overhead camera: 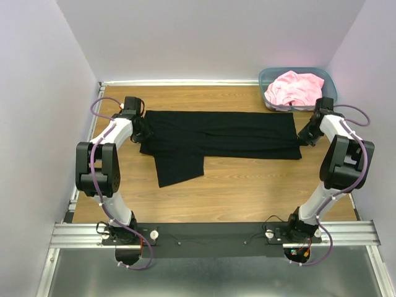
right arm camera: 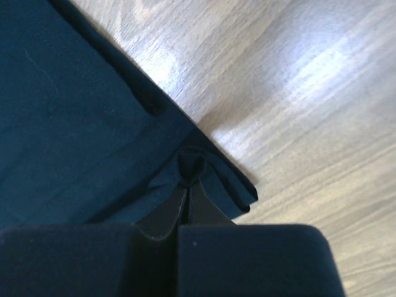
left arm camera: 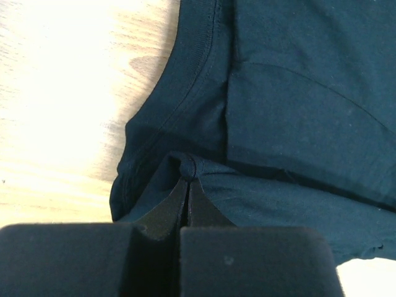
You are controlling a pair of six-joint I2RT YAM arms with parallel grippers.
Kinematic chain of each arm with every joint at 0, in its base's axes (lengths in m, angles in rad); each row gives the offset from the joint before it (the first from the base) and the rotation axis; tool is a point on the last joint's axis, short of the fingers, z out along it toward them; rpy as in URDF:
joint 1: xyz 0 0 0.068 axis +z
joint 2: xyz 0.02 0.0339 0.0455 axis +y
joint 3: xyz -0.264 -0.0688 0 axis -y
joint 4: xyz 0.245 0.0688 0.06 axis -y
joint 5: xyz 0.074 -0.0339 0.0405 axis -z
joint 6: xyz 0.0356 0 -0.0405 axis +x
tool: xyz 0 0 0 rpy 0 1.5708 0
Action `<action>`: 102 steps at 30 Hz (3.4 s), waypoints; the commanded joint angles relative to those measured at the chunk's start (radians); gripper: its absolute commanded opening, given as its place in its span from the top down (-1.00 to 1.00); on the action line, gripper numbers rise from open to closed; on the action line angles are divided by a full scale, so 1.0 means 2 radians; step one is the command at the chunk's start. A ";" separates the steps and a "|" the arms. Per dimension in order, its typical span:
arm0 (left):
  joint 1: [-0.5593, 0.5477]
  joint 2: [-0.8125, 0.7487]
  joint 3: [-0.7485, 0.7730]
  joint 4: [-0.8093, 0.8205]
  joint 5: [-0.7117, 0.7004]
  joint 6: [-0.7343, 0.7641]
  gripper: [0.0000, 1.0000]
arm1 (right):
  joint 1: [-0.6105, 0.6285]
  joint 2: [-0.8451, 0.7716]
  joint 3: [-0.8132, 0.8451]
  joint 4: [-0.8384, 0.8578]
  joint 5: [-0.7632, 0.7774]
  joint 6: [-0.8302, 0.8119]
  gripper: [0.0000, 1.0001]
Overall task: Fold and stack the t-shirts
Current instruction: Fold the tshirt
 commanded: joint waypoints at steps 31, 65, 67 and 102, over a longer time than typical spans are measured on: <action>-0.027 -0.249 -0.179 0.025 -0.033 -0.017 -0.55 | 0.194 -0.141 -0.062 0.068 -0.116 -0.028 -0.68; -0.169 -0.210 -0.321 0.042 -0.002 -0.132 -0.04 | 0.504 0.026 -0.172 0.374 -0.218 0.162 0.01; -0.170 -0.209 -0.323 0.041 -0.003 -0.134 0.09 | 0.504 0.023 -0.174 0.374 -0.214 0.161 0.11; -0.131 0.085 0.198 0.041 -0.127 0.018 1.00 | 0.380 0.152 0.141 0.300 -0.179 0.057 0.99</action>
